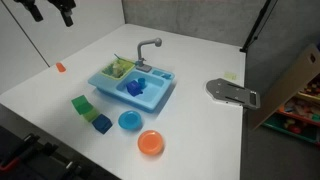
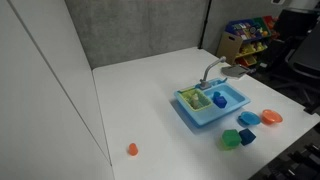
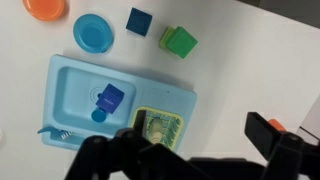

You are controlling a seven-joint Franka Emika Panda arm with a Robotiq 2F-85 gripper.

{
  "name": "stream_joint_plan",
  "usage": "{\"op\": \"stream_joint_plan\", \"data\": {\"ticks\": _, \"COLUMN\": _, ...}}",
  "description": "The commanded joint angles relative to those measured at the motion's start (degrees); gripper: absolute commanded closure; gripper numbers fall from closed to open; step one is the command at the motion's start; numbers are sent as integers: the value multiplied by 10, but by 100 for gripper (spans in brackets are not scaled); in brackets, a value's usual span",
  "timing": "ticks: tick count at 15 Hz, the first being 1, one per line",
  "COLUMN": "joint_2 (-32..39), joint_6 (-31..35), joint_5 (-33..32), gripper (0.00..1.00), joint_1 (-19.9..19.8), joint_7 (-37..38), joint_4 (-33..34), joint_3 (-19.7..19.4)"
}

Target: Remove the bottle in the dishes drying rack and put it on the sink vanity top in front of the dishes drying rack

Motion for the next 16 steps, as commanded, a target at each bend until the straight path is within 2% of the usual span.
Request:
{"op": "stream_joint_plan", "data": {"ticks": 1, "joint_2": 0, "joint_6": -1, "joint_5": 1, "gripper": 0, "joint_1": -3, "joint_7": -1, "joint_4": 1, "joint_3": 3}}
{"op": "stream_joint_plan", "data": {"ticks": 7, "joint_2": 1, "joint_6": -9, "joint_5": 2, "gripper": 0, "joint_1": -5, "joint_7": -2, "joint_4": 9, "joint_3": 1}}
{"op": "stream_joint_plan", "data": {"ticks": 16, "joint_2": 42, "joint_6": -56, "joint_5": 5, "gripper": 0, "joint_1": -14, "joint_7": -6, "joint_4": 69, "joint_3": -7}}
